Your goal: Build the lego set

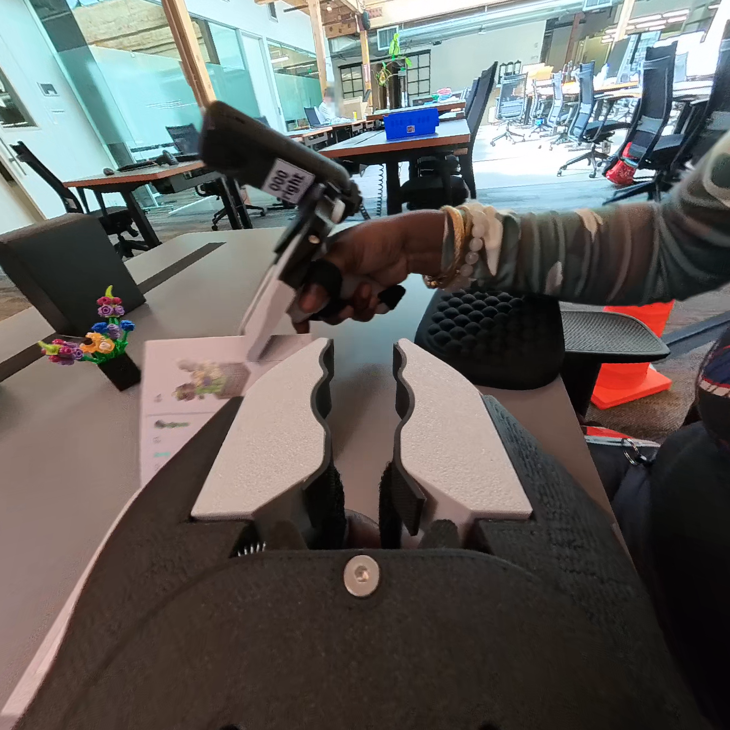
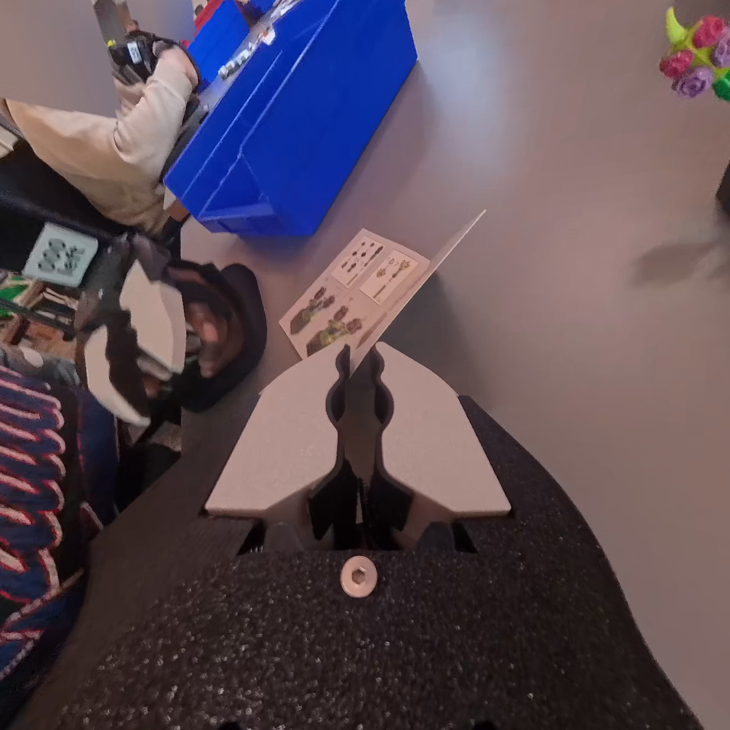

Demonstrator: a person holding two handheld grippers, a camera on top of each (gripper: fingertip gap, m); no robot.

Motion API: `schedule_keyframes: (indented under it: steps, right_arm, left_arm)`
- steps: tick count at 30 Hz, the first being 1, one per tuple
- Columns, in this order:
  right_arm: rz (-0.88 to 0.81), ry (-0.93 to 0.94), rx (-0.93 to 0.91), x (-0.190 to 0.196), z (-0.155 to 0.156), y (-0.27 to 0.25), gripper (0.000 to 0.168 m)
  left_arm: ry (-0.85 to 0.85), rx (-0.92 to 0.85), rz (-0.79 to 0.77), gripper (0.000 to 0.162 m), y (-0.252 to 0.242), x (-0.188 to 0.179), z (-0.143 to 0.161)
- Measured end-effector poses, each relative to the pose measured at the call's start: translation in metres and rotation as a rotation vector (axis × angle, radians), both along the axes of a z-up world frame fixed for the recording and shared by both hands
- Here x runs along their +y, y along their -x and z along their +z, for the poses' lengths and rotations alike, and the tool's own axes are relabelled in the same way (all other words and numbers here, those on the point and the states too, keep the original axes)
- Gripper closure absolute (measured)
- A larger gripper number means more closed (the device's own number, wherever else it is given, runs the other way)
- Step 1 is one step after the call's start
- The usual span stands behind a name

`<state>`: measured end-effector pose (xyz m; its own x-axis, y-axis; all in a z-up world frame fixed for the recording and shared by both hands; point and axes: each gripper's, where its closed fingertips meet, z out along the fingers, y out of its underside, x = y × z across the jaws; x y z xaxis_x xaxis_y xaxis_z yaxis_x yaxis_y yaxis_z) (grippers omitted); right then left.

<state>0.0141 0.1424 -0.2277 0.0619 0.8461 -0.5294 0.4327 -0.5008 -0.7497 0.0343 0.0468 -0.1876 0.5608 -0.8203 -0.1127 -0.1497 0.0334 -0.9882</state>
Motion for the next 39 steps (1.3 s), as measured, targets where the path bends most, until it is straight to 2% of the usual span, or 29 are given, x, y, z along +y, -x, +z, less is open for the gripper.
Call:
schedule_keyframes:
  steps: [3, 6, 8, 11, 14, 17, 23, 33, 39]
  right_arm:
    - [0.004, -0.037, -0.041, 0.002, -0.017, -0.022, 0.157]
    - [0.008, 0.014, 0.032, -0.003, -0.014, -0.027, 0.156]
    - [0.033, 0.043, 0.058, -0.007, -0.012, -0.028, 0.151]
    - [0.056, 0.059, 0.099, -0.010, -0.006, -0.027, 0.143]
    - [0.062, 0.144, 0.184, -0.012, 0.004, -0.026, 0.128]
    - [0.055, 0.241, 0.266, -0.010, 0.013, -0.025, 0.123]
    - [0.029, 0.379, 0.348, -0.006, 0.021, -0.023, 0.136]
    - [0.064, 0.446, 0.373, -0.011, 0.022, -0.021, 0.148]
    - [0.077, 0.450, 0.380, -0.012, 0.023, -0.022, 0.154]
  left_arm:
    - [0.028, -0.047, 0.074, 0.132, 0.009, 0.010, 0.003]
    - [0.065, -0.178, 0.292, 0.114, 0.040, 0.032, 0.012]
    - [0.010, -0.265, 0.422, 0.113, 0.068, 0.038, 0.025]
    - [-0.048, -0.226, 0.527, 0.113, 0.092, 0.041, 0.027]
    - [0.021, -0.144, 0.473, 0.122, 0.080, 0.044, 0.012]
    - [0.041, -0.067, 0.455, 0.123, 0.072, 0.046, 0.003]
    - [0.081, -0.003, 0.404, 0.123, 0.062, 0.045, -0.008]
    - [0.079, 0.123, 0.361, 0.123, 0.049, 0.043, -0.020]
    - [0.072, 0.057, 0.384, 0.122, 0.056, 0.044, -0.013]
